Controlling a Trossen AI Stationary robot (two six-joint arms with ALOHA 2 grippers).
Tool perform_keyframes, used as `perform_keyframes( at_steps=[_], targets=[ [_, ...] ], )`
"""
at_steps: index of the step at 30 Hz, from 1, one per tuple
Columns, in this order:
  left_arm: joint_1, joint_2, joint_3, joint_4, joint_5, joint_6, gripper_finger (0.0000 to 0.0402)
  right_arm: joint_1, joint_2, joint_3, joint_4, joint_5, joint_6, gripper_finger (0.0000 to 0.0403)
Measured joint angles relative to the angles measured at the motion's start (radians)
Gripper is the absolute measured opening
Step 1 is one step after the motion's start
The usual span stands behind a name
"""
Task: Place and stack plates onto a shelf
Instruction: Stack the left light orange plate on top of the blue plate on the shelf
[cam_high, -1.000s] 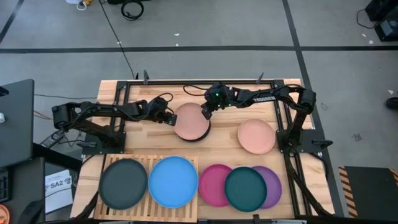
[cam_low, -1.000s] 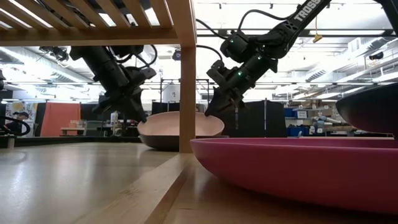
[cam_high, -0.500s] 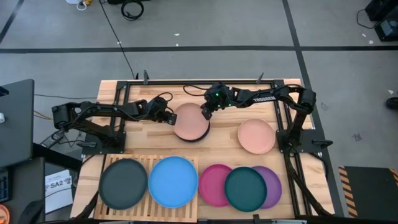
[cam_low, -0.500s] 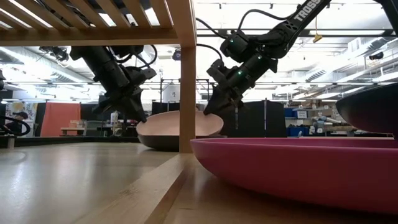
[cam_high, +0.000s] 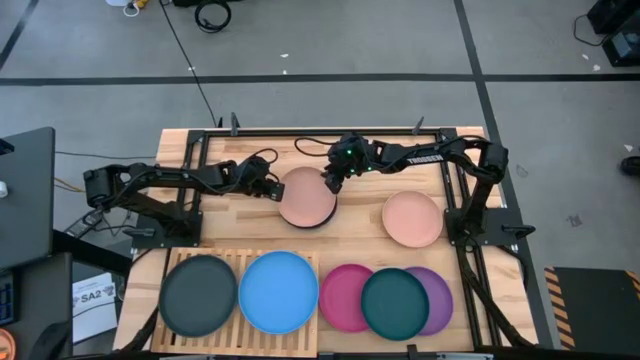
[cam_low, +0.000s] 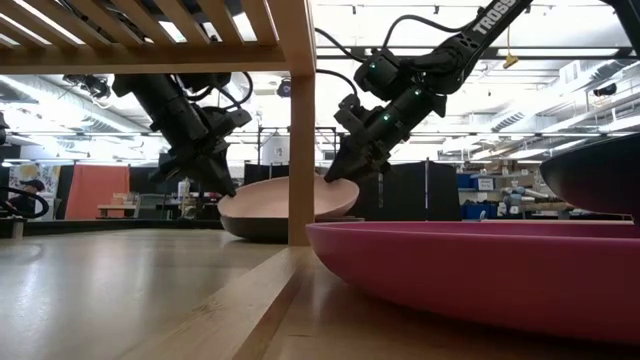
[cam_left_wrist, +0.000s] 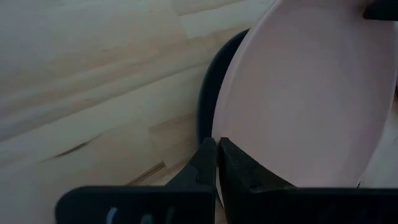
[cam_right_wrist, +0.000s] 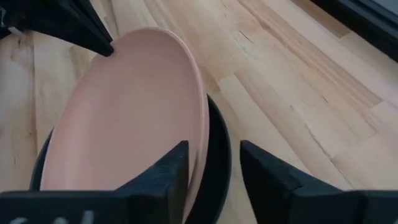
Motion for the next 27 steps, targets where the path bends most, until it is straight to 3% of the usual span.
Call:
perform_keyframes(
  at_steps=[5, 12, 22, 27],
  targets=[
    [0.000, 0.000, 0.000, 0.001, 0.001, 0.000, 0.0007, -0.009, -0.004, 0.011, 0.006, -0.025, -0.043, 0.0180],
    [0.002, 0.000, 0.000, 0.005, 0.001, 0.000, 0.0006, -0.036, -0.029, 0.075, -0.011, -0.102, -0.064, 0.0184],
    [0.015, 0.000, 0.000, 0.055, 0.031, -0.008, 0.0006, -0.076, -0.108, 0.098, -0.095, -0.092, -0.161, 0.0184],
    [0.038, 0.000, 0.000, 0.074, 0.058, -0.025, 0.0006, -0.104, -0.159, 0.098, -0.184, -0.034, -0.169, 0.0184]
  ],
)
